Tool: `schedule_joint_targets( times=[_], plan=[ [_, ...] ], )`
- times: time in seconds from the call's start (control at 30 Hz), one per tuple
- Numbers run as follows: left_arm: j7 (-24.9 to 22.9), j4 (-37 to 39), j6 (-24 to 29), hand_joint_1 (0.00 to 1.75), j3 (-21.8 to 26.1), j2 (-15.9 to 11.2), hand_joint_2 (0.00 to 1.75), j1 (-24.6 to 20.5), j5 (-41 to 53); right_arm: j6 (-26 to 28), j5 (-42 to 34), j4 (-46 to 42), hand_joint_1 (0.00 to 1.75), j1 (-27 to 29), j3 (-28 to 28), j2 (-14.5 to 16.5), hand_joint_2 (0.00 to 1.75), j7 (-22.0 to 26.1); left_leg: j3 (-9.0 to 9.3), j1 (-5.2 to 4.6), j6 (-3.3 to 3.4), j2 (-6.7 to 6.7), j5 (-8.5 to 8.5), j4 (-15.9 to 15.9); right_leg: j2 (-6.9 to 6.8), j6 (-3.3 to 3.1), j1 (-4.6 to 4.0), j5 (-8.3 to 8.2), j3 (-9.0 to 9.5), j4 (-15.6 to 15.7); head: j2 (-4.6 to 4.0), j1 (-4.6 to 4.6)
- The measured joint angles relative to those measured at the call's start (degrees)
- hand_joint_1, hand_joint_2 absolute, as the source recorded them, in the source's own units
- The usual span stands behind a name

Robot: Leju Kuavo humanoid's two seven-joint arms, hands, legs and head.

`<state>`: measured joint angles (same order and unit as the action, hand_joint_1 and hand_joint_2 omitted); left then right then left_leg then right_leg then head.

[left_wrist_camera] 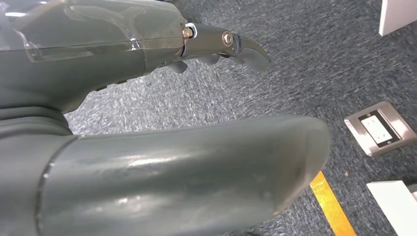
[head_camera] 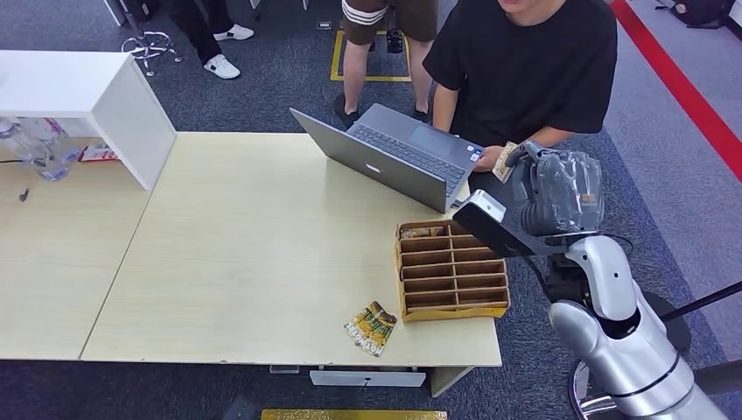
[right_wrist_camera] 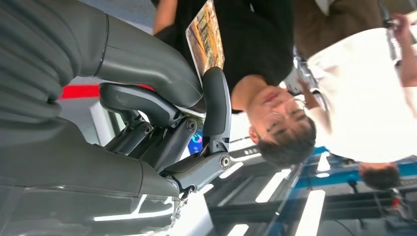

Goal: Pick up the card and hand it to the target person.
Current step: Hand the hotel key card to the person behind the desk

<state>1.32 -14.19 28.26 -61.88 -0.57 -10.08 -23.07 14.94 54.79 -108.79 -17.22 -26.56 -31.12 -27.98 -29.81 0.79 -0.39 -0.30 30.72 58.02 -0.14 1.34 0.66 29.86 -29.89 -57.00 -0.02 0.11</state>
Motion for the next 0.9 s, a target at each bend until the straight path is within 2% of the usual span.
schedule_joint_targets(
  times=[0.1, 0.2, 0.33, 0.47, 0.67, 0.8, 0.9],
  plan=[
    [-0.1, 0.0, 0.0, 0.0, 0.0, 0.0, 0.0, -0.2, 0.4, 3.8, -5.9, 3.3, 1.75, -0.7, 0.8, 0.2, 1.75, -0.2, -0.03, 0.0, 0.0, -0.02, 0.0, 0.0, -0.02, 0.0, 0.0, 0.0, -0.01, 0.0, 0.0, 0.0],
    [-0.3, 0.0, -0.1, 0.0, 0.0, 0.1, 0.0, -0.3, 0.7, 10.1, -12.9, 7.0, 1.75, -1.2, 2.0, 0.8, 1.75, 0.6, -0.04, 0.0, 0.0, -0.02, 0.0, 0.0, -0.01, 0.0, 0.0, 0.01, -0.02, 0.0, 0.0, -0.01],
    [-0.9, 0.0, 0.0, 0.0, 0.0, 0.3, 0.0, -0.3, 1.2, 17.8, -25.2, 12.1, 1.75, -1.9, 3.8, 2.0, 1.75, 3.8, -0.04, 0.0, 0.0, -0.02, 0.0, 0.0, -0.02, 0.0, 0.0, 0.0, -0.02, 0.0, 0.0, 0.0],
    [-1.2, 0.0, 0.0, 0.0, 0.0, 0.5, 0.0, -0.5, 1.6, 22.5, -35.3, 17.2, 1.75, -2.8, 5.3, 3.1, 1.75, 7.3, -0.04, 0.0, 0.0, -0.02, 0.0, 0.0, -0.02, 0.0, 0.0, 0.0, -0.02, 0.0, 0.0, 0.0],
    [-1.8, 0.0, -0.4, 0.0, -0.1, 0.6, 0.0, -0.7, 2.1, 24.8, -36.8, 23.4, 1.74, -3.4, 8.6, 5.9, 1.75, 11.9, -0.04, 0.0, 0.0, -0.02, 0.0, 0.0, -0.02, 0.0, -0.01, 0.0, -0.03, 0.0, 0.0, -0.01],
    [-1.9, 0.0, -0.5, 0.0, -0.4, 0.6, 0.0, -0.9, 2.4, 24.8, -34.5, 27.6, 1.72, -3.7, 10.7, 8.2, 1.75, 12.5, -0.04, 0.01, 0.0, -0.02, 0.0, 0.0, -0.01, -0.01, -0.01, 0.01, -0.04, 0.0, 0.0, -0.01],
    [-1.9, 0.0, -0.6, 0.0, -0.4, 0.6, 0.0, -0.9, 2.4, 24.8, -32.6, 29.6, 1.61, -3.7, 11.0, 9.2, 1.75, 12.4, -0.04, 0.01, 0.0, -0.01, 0.0, 0.0, 0.0, -0.01, -0.01, 0.01, -0.04, 0.0, 0.0, -0.01]
  ],
)
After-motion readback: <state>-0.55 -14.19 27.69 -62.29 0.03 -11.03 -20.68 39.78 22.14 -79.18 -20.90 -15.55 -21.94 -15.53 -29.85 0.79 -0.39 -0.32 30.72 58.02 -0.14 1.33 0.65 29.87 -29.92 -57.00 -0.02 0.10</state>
